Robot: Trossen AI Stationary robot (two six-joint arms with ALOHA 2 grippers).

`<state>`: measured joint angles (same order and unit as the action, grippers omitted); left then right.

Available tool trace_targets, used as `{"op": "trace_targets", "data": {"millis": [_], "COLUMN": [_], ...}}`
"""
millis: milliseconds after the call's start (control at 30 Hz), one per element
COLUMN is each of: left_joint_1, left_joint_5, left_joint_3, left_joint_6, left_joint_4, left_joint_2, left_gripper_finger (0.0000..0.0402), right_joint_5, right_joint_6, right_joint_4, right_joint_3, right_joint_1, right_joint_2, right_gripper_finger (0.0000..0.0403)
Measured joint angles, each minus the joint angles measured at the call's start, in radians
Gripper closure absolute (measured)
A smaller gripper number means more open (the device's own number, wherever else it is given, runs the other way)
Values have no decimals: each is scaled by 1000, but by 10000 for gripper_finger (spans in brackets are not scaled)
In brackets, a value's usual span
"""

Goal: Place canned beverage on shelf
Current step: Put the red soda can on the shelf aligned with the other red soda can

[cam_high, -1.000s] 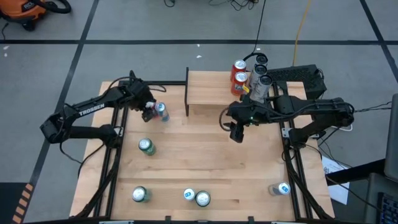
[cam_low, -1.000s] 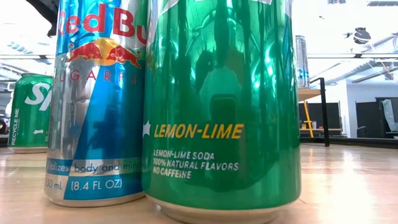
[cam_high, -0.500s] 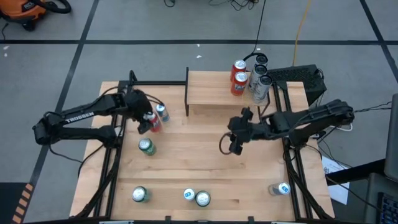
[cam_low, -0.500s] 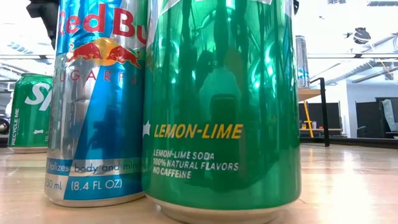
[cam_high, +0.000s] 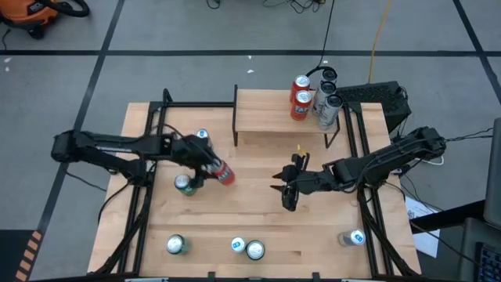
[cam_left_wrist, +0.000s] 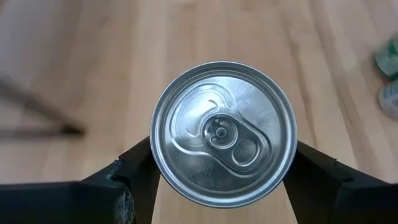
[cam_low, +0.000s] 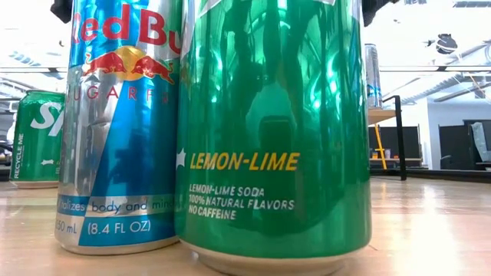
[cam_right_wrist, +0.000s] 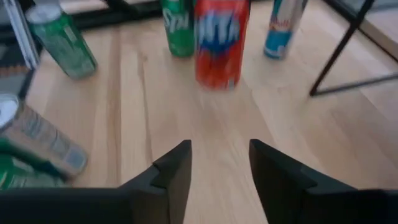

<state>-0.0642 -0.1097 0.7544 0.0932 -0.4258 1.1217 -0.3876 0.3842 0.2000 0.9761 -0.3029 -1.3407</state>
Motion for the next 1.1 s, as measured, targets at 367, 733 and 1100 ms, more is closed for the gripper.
{"op": "trace_targets", "data": {"millis": [367, 733, 1100], "left_joint_1": [37, 54, 54], "left_joint_5": [10, 9, 43], "left_joint_3": [21, 197, 229], "left_joint_6": [183, 231, 208], "left_joint_4": [288, 191, 232], "left_joint_2": [254, 449, 480], "left_gripper_finger": [142, 105, 88], "right_joint_5": [18, 18, 20], "right_joint_6": [-113, -111, -211], "right_joint_4": [-414, -575, -654], "right_joint_3": [-153, -152, -152], "right_joint_1": [38, 94, 97], "right_joint_2": [-95, -194, -271], "right_gripper_finger": [130, 96, 92]}}
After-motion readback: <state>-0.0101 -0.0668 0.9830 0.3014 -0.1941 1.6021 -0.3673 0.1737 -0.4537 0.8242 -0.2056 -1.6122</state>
